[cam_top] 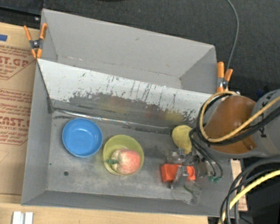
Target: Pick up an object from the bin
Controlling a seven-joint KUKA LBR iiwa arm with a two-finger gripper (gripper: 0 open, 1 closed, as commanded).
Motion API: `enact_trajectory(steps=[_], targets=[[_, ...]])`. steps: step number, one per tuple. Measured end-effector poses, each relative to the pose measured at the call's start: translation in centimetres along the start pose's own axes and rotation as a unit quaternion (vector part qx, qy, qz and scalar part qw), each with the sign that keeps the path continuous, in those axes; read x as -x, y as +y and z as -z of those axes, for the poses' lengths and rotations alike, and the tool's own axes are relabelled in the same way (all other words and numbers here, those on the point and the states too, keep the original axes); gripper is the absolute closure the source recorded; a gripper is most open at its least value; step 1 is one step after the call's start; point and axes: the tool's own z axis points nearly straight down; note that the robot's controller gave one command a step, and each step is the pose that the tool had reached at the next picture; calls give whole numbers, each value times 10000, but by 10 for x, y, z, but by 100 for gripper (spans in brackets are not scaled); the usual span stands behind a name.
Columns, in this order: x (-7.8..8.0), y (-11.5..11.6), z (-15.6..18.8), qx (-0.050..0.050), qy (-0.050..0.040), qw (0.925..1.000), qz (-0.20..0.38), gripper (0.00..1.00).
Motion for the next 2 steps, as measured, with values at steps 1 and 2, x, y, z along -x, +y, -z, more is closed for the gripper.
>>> enact_trajectory(steps=[1, 2], targets=[[-3, 1, 20, 13, 49, 10000, 3, 100], [0, 0, 38, -1, 4, 10000, 3, 100]])
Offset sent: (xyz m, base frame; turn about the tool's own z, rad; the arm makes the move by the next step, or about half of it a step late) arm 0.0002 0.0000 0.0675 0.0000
